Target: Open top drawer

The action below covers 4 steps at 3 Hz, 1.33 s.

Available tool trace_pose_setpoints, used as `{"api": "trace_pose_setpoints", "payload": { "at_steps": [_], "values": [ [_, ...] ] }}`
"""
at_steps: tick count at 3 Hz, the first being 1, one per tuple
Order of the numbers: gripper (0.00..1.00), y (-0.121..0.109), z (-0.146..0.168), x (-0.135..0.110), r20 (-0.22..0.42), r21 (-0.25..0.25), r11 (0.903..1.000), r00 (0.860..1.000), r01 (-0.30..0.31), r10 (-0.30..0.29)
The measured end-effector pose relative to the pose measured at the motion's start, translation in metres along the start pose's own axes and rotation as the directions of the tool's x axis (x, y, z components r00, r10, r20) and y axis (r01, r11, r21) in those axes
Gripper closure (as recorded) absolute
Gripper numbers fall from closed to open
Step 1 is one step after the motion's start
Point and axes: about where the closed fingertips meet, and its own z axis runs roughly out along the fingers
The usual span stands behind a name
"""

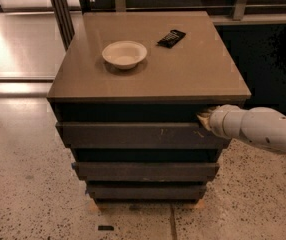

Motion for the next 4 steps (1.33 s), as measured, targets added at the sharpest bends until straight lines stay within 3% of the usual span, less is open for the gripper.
{"api": "trace_pose_setpoints", "payload": {
  "at_steps": [4],
  "values": [
    [1.0,0.0026,-0.0024,0.0041,-0.041,-0.017,0.9992,0.999,-0.035,0.034]
  ]
}}
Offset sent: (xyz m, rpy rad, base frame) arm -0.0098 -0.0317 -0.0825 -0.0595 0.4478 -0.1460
